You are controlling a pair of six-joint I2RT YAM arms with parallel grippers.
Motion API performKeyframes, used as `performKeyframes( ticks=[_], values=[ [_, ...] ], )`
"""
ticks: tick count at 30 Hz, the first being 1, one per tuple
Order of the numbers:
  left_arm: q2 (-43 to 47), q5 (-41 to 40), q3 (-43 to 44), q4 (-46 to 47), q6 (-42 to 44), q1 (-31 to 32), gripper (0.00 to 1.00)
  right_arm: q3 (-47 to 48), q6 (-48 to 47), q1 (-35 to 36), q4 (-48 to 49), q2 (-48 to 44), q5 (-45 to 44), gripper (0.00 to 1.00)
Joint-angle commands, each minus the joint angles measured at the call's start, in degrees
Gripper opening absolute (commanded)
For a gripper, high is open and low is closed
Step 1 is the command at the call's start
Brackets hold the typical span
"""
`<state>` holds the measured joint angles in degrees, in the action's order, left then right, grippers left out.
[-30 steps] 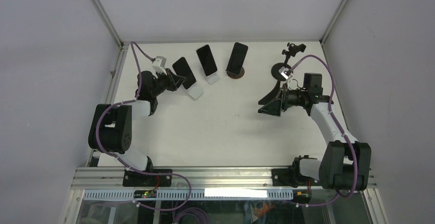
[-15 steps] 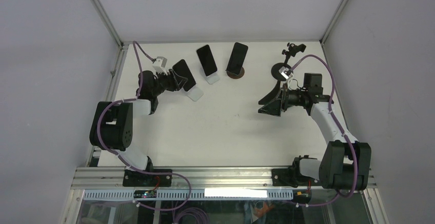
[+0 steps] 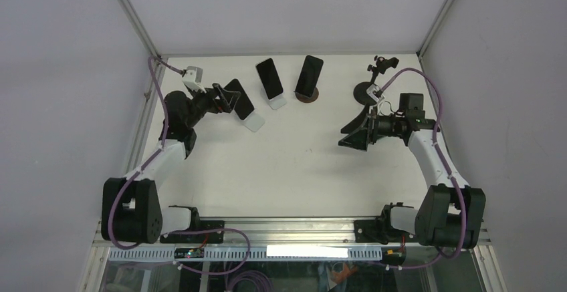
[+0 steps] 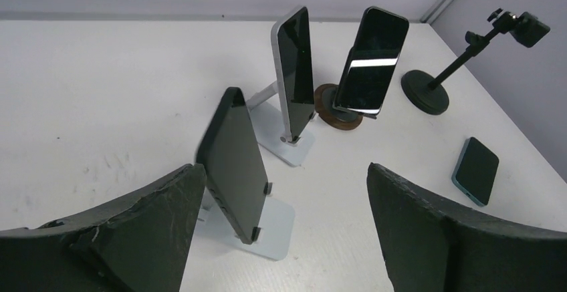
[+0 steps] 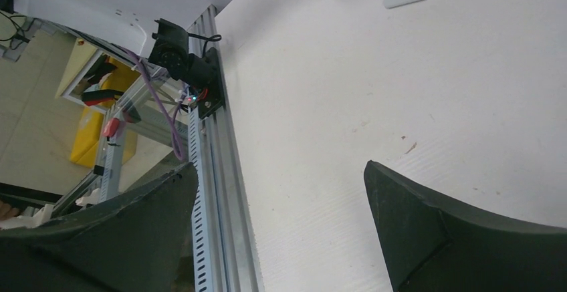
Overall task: Place the phone on the phone stand
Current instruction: Move the phone stand with the phone to the center of the board, then move the phone stand to the center of the board.
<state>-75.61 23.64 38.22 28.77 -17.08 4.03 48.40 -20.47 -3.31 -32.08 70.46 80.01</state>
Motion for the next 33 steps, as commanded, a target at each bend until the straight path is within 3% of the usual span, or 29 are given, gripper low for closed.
performKeyframes(
  ticks=[1,5,11,21,33],
  values=[
    [8.7,-3.7,3.3,-12.5,1.3,-0.4,0.96,3.6,-8.7,-1.5,-7.5,-0.6,-2.6,0.99],
    [15.1,-0.2,7.7,-24.8,1.6,-0.5,0.99,7.1,-17.7,-3.8,-16.5,-1.6,-7.1,0.99],
    [20.9,6.2,10.5,-41.1,8.8,-0.6,0.99,13.8,-19.6,-5.6,-21.4,-4.6,-16.2,0.99],
    [26.1,1.5,7.7,-46.7,14.4,-0.6,0.99,26.5,4.2,-6.4,-8.8,-0.4,-34.5,0.99],
    [28.4,-0.1,6.9,-47.7,15.1,-0.5,0.99,35.4,4.9,-9.2,-6.0,10.0,-40.6,0.99]
  ],
)
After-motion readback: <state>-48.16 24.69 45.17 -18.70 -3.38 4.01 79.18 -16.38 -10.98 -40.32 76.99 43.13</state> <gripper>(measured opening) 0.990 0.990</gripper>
